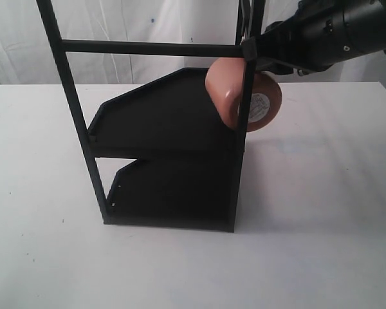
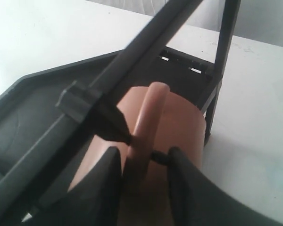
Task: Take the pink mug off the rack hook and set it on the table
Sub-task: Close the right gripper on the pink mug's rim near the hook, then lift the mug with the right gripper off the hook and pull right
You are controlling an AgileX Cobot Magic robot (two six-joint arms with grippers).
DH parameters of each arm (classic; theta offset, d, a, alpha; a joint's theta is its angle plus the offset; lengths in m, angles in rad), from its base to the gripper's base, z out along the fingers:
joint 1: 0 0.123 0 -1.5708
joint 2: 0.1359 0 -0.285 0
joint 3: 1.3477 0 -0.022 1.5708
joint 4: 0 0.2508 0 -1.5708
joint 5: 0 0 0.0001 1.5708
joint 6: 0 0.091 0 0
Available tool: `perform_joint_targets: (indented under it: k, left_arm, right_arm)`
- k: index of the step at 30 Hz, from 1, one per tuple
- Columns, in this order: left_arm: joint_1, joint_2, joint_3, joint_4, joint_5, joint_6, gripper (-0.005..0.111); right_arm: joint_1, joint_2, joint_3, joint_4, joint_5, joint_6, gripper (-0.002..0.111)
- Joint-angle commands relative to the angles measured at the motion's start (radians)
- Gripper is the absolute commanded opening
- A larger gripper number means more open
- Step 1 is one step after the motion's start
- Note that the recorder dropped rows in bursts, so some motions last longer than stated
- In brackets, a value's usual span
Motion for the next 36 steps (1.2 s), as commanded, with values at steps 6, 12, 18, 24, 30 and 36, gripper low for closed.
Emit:
perform_joint_targets:
  k: [6,12,18,24,30,36]
  left_arm:
    - [0.003,-0.005,0.002,-0.012,0.002,-0.002,0.0]
    - [0.003,-0.005,0.002,-0.012,0.002,-0.002,0.0]
    - [0.003,-0.005,0.002,-0.012,0.002,-0.002,0.0]
    - [0.003,-0.005,0.002,-0.012,0.002,-0.002,0.0]
    - [0.003,-0.005,0.002,-0.012,0.002,-0.002,0.0]
    - [0.003,-0.005,0.002,-0.012,0.002,-0.002,0.0]
  right_arm:
    - [0.0,0.0,0.005,-0.003,0.006,0.006,0.0]
    - [0.0,-0.011,0.005,-0.003,0.014,0.006,0.0]
    - [0.0,-0.045,0.005,-0.045,0.057,0.011,0.0]
    - [0.0,-0.063,0.005,-0.138,0.104,0.079,0.0]
    - [0.0,-0.072,0.005,-0.183,0.114,0.123,0.0]
    - [0.0,-0.125,0.003,-0.183,0.138,0.123,0.0]
